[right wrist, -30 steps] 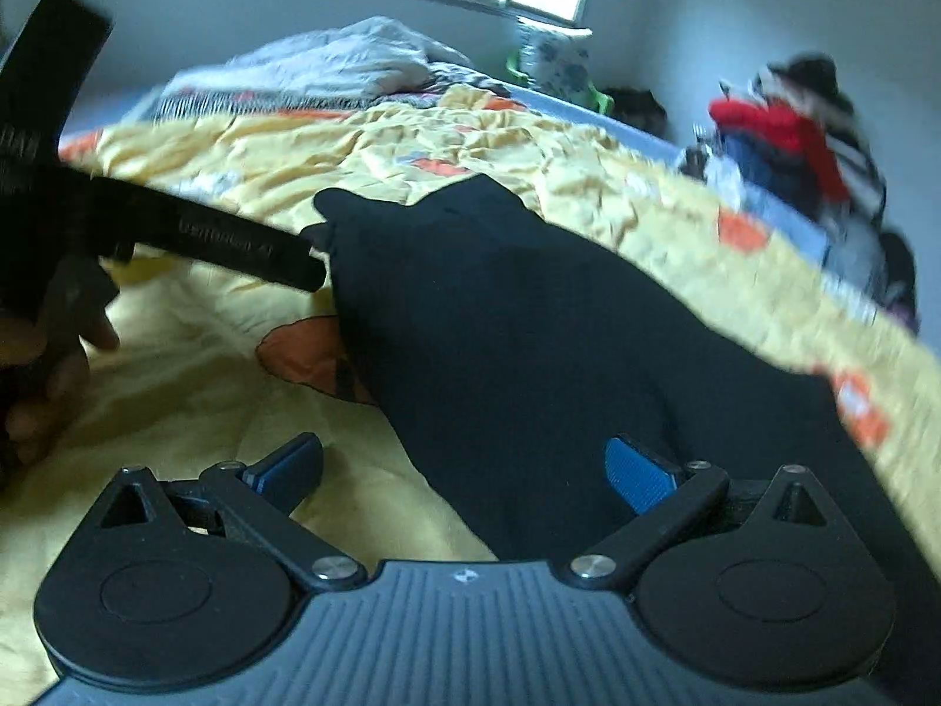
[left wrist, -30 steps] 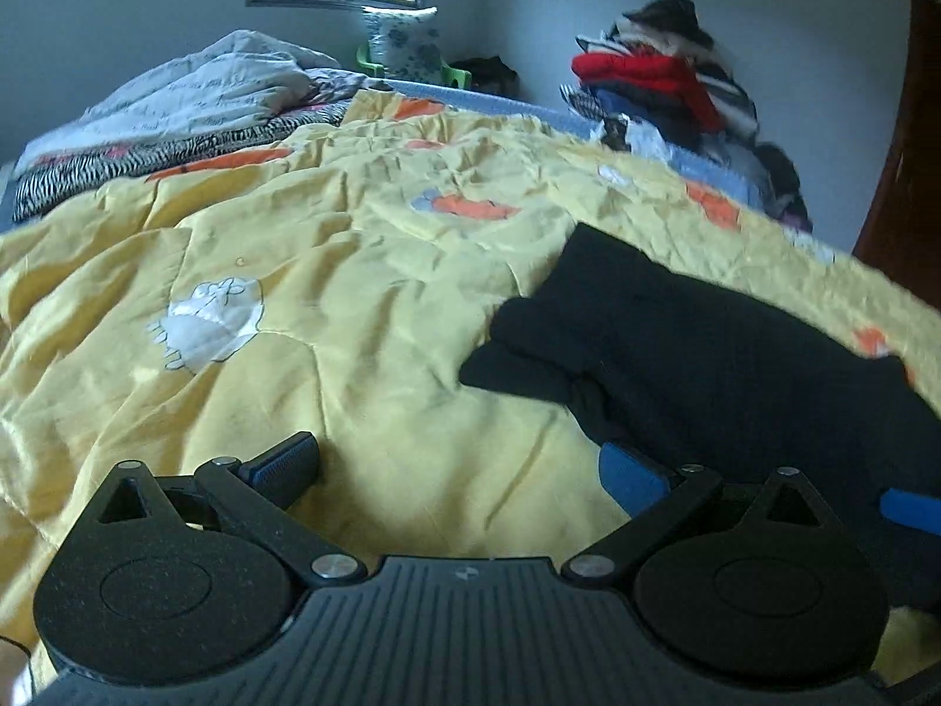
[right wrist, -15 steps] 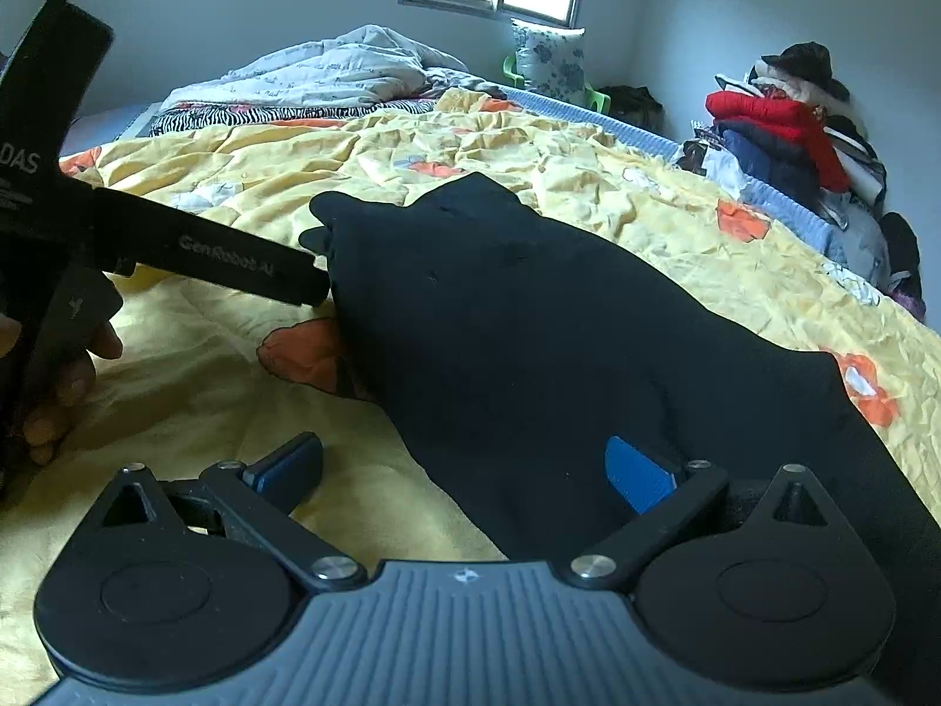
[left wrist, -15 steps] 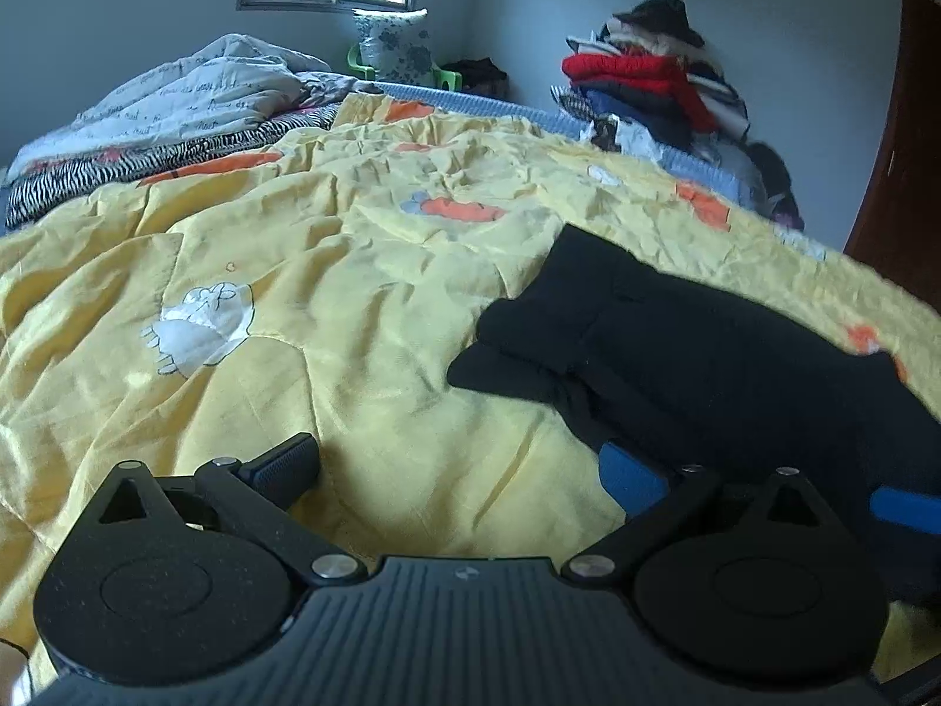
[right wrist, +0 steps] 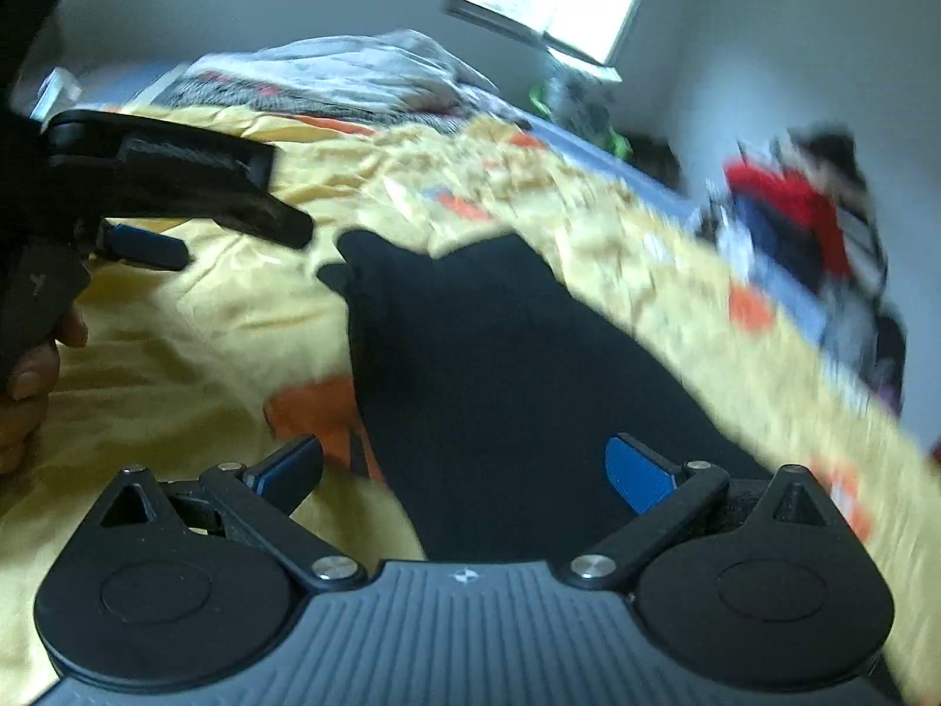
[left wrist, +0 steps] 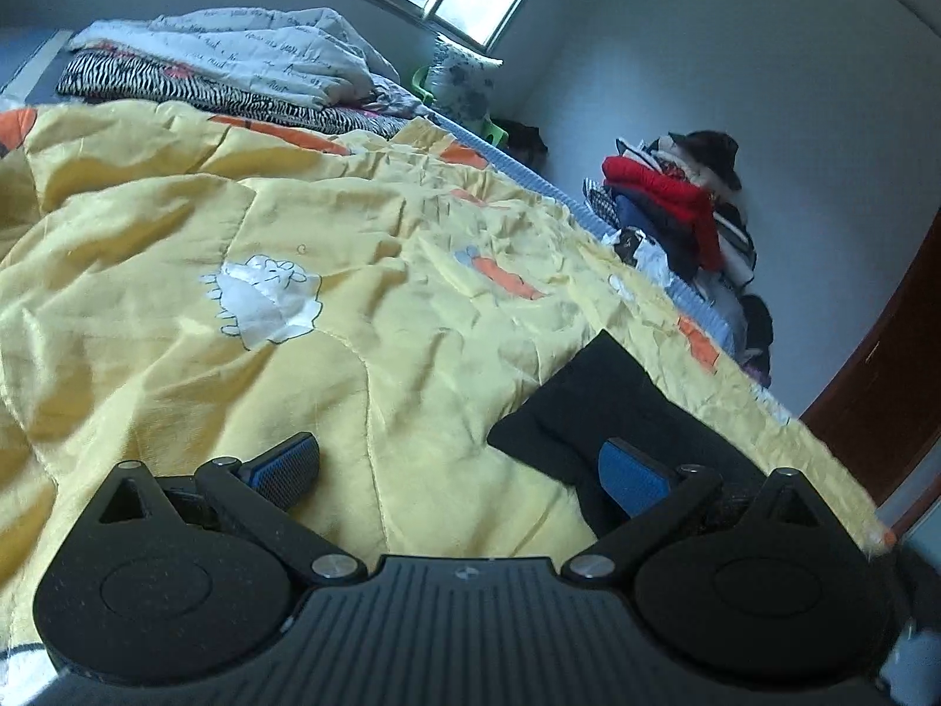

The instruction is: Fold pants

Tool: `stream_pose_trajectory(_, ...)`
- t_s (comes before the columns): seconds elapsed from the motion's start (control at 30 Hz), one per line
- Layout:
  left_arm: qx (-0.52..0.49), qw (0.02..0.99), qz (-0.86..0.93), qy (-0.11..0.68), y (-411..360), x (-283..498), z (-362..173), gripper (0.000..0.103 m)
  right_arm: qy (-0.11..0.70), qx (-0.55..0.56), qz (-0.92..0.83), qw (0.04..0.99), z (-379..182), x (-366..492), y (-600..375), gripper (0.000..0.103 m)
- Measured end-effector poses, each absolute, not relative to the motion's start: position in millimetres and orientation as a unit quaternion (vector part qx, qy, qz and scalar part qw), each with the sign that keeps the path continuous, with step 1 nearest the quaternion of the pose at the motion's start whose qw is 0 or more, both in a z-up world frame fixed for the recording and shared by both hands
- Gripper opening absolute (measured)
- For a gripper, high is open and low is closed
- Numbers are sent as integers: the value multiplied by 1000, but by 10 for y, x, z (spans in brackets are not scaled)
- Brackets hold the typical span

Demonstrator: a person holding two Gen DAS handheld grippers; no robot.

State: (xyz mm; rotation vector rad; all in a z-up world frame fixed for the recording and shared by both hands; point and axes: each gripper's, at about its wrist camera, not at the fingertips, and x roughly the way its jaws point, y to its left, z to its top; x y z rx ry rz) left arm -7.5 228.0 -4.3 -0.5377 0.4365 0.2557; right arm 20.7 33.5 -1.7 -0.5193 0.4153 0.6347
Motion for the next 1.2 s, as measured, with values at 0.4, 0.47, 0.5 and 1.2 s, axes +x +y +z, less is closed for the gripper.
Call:
stream_pose_trajectory(0.4,-323,915,61,234,2436,-15,-46,102,100,-406,313,853,-223,240,1042,42)
stream_pose_trajectory(0.47,-363,899,30,243,2490,61,-21,102,107,-411,315,848,-244,280,1070,30)
stream_pose_trajectory(0.5,-387,888,9,247,2520,111,-21,102,107,-408,317,850,-233,295,1064,26)
stream_pose_trajectory(1.2,-542,763,-107,335,2468,1287,-527,19,188,-89,427,880,420,590,66,12)
